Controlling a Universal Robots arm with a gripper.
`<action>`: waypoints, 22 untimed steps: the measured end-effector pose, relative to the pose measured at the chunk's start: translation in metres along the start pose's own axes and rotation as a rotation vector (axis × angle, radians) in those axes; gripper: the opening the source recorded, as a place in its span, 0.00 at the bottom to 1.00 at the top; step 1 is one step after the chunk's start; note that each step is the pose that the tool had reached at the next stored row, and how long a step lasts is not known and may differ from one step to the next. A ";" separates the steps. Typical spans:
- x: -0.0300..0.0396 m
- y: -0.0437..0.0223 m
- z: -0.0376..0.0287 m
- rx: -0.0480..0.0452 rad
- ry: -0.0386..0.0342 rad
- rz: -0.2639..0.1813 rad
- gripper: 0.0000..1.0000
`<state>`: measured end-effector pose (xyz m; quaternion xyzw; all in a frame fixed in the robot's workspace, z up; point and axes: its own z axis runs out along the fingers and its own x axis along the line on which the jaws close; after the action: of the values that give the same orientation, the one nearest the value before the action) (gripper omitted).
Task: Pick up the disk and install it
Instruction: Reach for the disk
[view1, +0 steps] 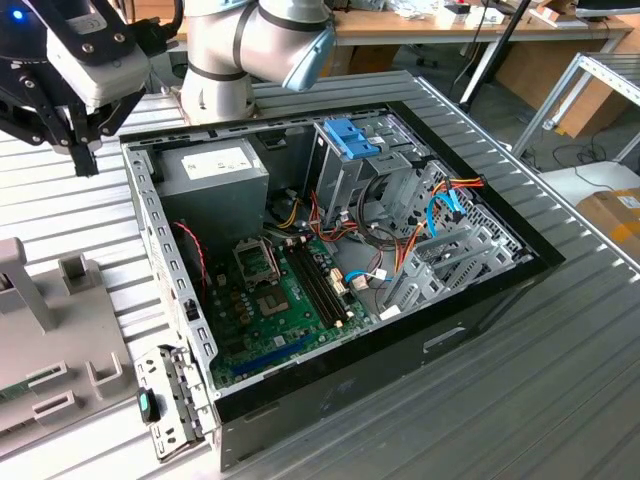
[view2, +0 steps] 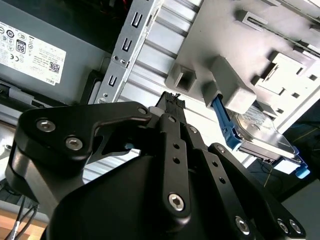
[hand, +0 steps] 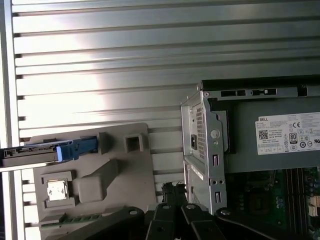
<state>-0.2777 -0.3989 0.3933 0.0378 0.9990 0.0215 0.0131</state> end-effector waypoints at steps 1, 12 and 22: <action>0.0023 -0.0002 0.0000 -0.0001 -0.0001 0.000 0.11; 0.0072 -0.0005 -0.0002 -0.0001 -0.0001 0.000 0.11; 0.0254 -0.0019 -0.0007 0.0000 0.0000 0.000 0.11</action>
<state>-0.3032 -0.3989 0.3933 0.0378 0.9990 0.0215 0.0131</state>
